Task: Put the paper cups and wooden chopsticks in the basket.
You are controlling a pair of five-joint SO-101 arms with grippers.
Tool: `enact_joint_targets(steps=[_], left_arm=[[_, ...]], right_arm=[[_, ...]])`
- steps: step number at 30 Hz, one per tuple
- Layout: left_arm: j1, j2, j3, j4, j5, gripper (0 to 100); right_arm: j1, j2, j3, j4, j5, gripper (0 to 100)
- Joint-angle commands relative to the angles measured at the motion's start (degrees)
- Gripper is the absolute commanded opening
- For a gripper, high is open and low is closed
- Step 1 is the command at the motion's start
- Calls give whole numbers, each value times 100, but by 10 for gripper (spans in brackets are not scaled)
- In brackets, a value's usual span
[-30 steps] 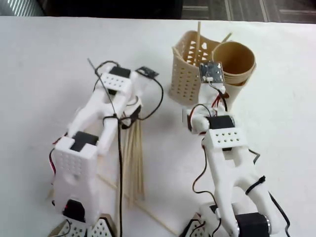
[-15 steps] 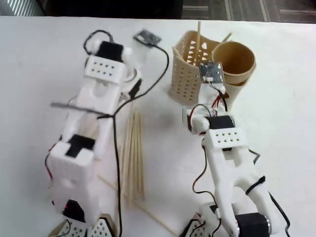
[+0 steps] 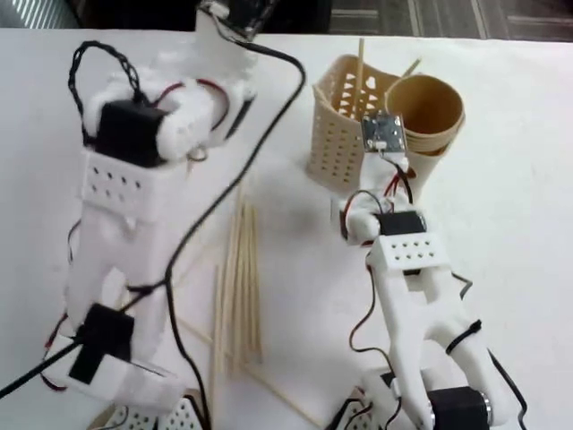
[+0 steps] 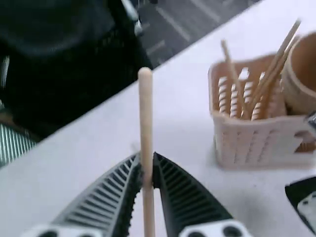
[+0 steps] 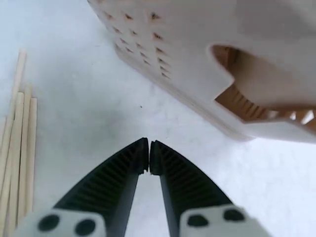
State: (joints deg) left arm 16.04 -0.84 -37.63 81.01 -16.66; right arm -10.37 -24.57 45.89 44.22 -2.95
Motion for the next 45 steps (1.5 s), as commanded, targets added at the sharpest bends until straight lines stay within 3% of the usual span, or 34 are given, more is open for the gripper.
enact_joint_targets(steps=[1,5,11,20,25,31,34,36,45], left_arm=[[409,-312,-255,-1248,9,21],[708,-303,-211,-2541,70,21],[945,-286,-132,-4000,1029,21],[1244,-295,1662,-5908,1407,21],[1262,-295,2646,-6418,1415,21],[1235,-295,3270,-6444,1415,33],[1218,-338,3279,-6233,1415,126],[1138,-356,3112,-5793,1415,175],[558,-312,1108,-2901,1354,169]], right_arm=[[31,-136,-26,-75,0,18],[84,-180,-18,-66,0,18],[268,-180,-18,-66,-35,18],[286,-180,-35,-75,0,18],[286,-180,-44,-75,0,18],[286,-180,-44,-75,0,18],[286,-180,-44,-75,0,18],[286,-180,-44,-75,0,18],[277,-163,-44,-75,0,18]])
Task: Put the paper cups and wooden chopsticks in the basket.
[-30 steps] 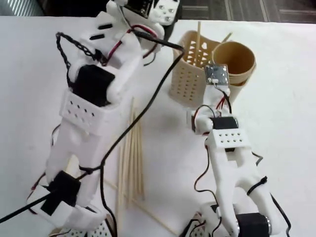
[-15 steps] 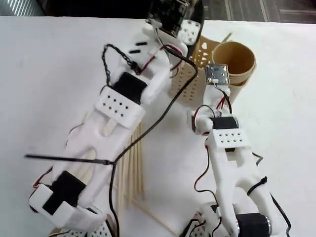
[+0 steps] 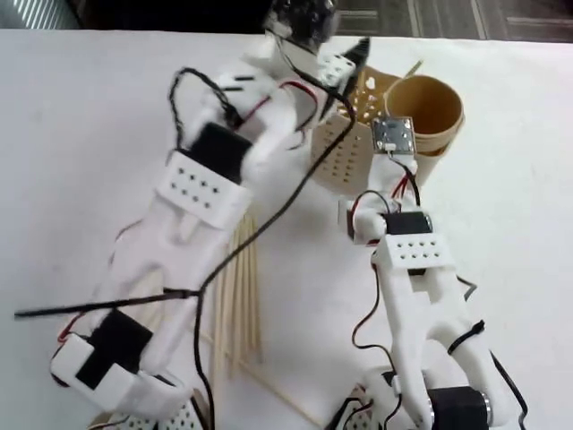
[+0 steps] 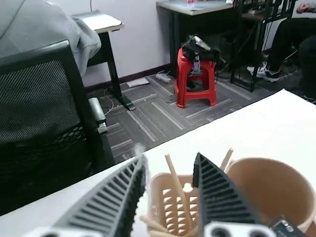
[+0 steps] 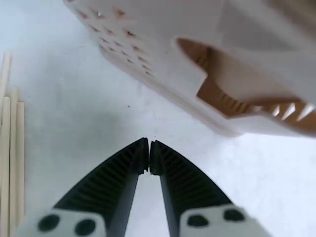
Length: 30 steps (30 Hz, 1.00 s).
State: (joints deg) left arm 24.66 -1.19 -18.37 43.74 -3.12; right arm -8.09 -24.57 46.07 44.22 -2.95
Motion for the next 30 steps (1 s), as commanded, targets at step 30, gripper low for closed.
enact_joint_targets(steps=[30], left_arm=[[-3582,-1789,-1512,5855,-1257,101]], right_arm=[[-2360,-119,-1609,2044,-44,18]])
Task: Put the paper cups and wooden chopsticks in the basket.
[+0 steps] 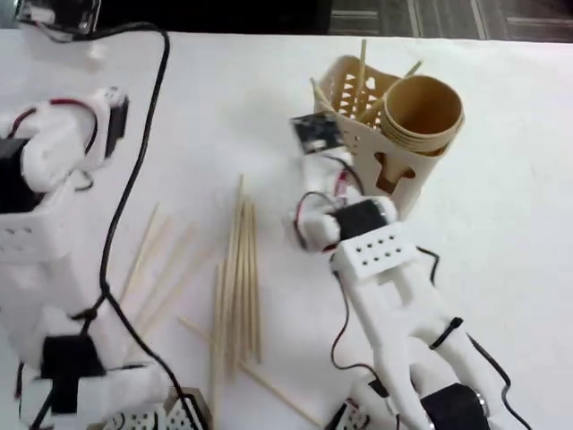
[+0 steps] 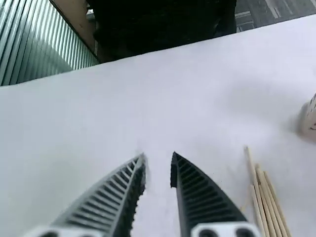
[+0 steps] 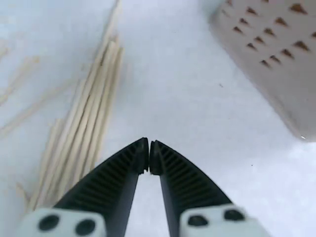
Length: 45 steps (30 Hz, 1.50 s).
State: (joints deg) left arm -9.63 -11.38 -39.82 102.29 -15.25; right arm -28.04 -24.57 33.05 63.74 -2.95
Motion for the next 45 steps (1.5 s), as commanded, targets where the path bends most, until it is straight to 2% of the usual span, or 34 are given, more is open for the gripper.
enact_joint_targets(steps=[1,8,16,23,27,31,45], left_arm=[[-154,-1059,914,0,-97,101],[-154,-2932,3358,-352,-396,101],[-725,-4145,6734,-2321,-352,101],[-919,-4444,8791,-3666,-334,101],[-945,-4470,9354,-4097,70,101],[-945,-4470,9618,-4308,123,101],[-936,-4444,9776,-4343,132,101]], right_arm=[[-453,-110,-316,92,-44,19],[-769,980,-835,303,-185,94],[-963,2905,-2198,277,-457,94],[-954,4497,-3473,321,-905,95],[-945,4901,-3798,321,-923,95],[-954,5103,-3903,295,-932,95],[-611,5596,-3912,321,-879,91]])
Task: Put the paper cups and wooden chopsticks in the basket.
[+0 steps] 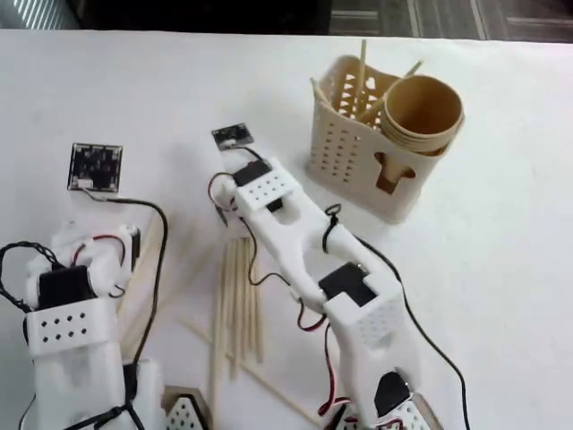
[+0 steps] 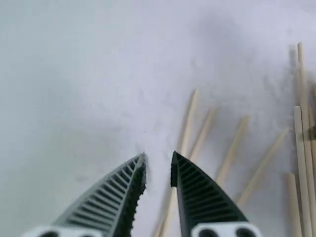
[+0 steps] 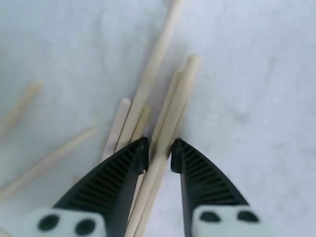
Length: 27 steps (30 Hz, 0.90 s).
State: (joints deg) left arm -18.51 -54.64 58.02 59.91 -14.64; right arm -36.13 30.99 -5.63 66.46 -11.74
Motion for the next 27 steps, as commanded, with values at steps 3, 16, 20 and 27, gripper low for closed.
enact_joint_targets(steps=[3,16,20,27], left_arm=[[-31,-136,79,-114,70,101],[-22,-136,396,-501,70,101],[-22,-136,422,-536,70,101],[-31,-136,422,-536,70,101]], right_arm=[[198,48,-26,163,246,67],[207,-919,-70,655,686,17],[215,-1648,-70,936,844,17],[347,-2686,-70,1226,923,17]])
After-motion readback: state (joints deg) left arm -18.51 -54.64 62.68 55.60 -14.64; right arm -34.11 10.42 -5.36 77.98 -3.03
